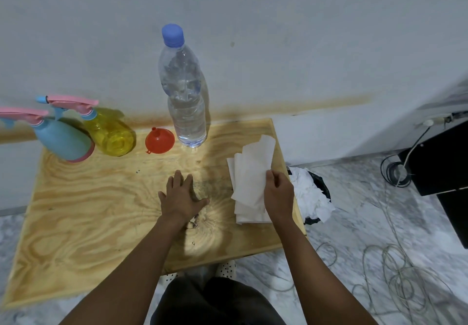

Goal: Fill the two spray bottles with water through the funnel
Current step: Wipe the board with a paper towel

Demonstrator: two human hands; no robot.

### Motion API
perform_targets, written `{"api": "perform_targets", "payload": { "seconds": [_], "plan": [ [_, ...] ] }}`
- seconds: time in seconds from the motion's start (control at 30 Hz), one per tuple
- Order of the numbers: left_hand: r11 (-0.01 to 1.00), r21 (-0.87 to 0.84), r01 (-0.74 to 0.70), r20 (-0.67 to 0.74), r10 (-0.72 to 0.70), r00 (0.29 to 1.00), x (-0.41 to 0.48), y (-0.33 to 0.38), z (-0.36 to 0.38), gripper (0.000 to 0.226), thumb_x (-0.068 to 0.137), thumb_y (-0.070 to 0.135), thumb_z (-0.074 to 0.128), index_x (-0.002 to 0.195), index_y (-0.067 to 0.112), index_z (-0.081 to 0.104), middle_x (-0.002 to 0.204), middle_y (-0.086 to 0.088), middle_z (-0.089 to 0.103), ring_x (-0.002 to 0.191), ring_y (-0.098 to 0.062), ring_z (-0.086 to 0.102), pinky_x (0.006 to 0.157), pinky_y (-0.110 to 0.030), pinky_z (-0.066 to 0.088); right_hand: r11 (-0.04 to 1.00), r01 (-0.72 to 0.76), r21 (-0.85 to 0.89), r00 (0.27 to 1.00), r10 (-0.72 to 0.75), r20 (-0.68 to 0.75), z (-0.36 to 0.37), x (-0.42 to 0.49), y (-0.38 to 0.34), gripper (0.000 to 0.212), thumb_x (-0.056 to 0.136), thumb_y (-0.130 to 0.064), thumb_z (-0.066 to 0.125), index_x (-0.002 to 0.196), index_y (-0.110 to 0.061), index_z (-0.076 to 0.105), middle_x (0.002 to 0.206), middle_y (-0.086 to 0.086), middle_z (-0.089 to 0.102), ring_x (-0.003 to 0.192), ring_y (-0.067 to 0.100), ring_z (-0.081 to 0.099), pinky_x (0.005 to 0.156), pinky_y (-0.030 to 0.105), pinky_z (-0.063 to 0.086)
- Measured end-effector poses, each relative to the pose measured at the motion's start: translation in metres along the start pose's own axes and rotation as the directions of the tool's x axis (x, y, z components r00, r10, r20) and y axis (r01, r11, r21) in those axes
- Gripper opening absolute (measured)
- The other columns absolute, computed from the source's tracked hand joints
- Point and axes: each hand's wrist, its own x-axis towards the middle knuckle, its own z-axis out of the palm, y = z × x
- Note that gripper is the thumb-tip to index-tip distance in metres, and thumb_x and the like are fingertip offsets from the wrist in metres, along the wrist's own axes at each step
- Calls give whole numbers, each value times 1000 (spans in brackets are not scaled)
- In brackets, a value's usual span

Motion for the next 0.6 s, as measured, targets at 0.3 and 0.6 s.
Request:
{"api": "perform_targets", "payload": {
  "seconds": [0.3, 0.6],
  "plan": [
    [931, -78, -357, 86, 363, 928, -40, 57, 22, 71, 91, 53, 54, 149, 16, 36, 159, -4, 20, 145, -26, 18, 116, -29, 10, 988, -120, 96, 992, 117, 39, -5, 8, -3, 19, 99, -31, 50, 85, -29, 62, 92, 1, 68, 92, 22, 65, 84, 38, 52],
    [945, 14, -327, 96, 325, 941, -43, 65, 44, 62, 91, 55, 53, 147, 31, 41, 154, -12, 32, 143, -32, 27, 117, -47, 23, 993, -68, 101, 998, 67, 17, -14, 1, -10, 21, 99, -32, 51, 81, -29, 62, 90, 1, 70, 90, 22, 66, 84, 42, 54]
  ]
}}
